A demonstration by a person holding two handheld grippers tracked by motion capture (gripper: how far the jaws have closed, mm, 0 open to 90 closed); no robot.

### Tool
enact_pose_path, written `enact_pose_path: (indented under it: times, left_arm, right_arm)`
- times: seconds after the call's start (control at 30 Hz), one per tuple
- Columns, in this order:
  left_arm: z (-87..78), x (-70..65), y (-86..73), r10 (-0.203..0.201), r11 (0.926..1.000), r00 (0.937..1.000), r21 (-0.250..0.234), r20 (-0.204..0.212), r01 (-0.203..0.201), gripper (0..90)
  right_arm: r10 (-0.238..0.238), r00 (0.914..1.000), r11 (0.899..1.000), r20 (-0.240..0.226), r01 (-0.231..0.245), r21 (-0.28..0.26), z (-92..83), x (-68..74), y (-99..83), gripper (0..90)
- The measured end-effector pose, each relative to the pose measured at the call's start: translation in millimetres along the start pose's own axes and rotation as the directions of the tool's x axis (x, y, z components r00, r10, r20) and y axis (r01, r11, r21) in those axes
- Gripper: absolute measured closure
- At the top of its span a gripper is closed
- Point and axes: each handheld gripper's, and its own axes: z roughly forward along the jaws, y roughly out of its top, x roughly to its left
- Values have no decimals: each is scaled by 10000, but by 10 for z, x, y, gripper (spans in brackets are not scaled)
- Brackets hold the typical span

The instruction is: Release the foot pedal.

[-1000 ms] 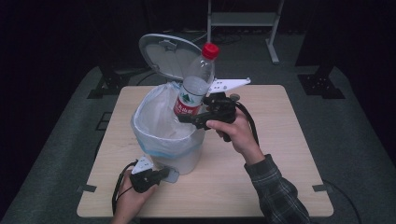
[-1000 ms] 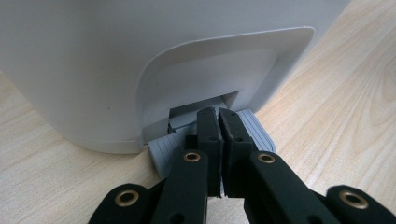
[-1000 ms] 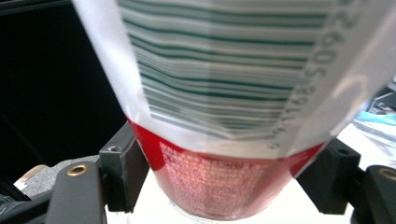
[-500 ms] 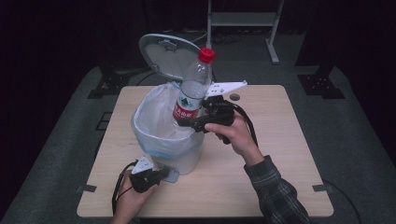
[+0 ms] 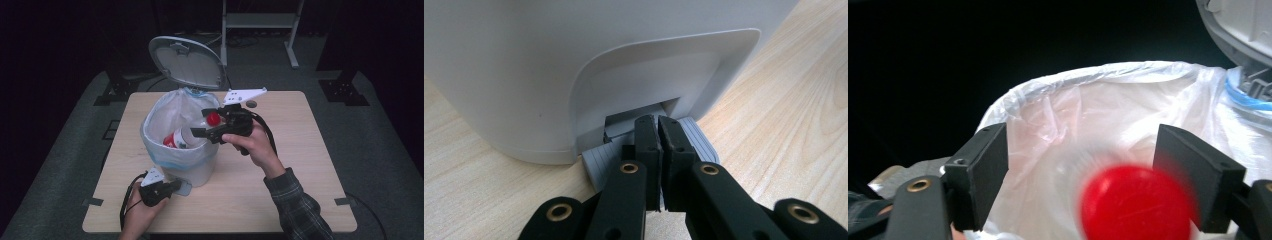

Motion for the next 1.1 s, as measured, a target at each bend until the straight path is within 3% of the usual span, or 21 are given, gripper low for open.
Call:
enact_pose_path:
  times: [0.3, 0.67, 1.1]
  left_arm:
    - [0, 4, 1, -3, 10000, 10000, 6, 10, 3, 880]
    - [0, -4, -1, -76, 10000, 10000, -5, -20, 76, 880]
    - [-3, -37, -5, 75, 10000, 9999, -49, -101, -76, 861]
  right_arm:
    - [27, 9999, 10000, 132, -26, -56, -98, 3, -5, 210]
    - [-207, 9987, 9997, 471, 211, -82, -400, 13, -73, 204]
    - [-135, 9927, 9999, 1198, 131, 46, -730, -39, -334, 199]
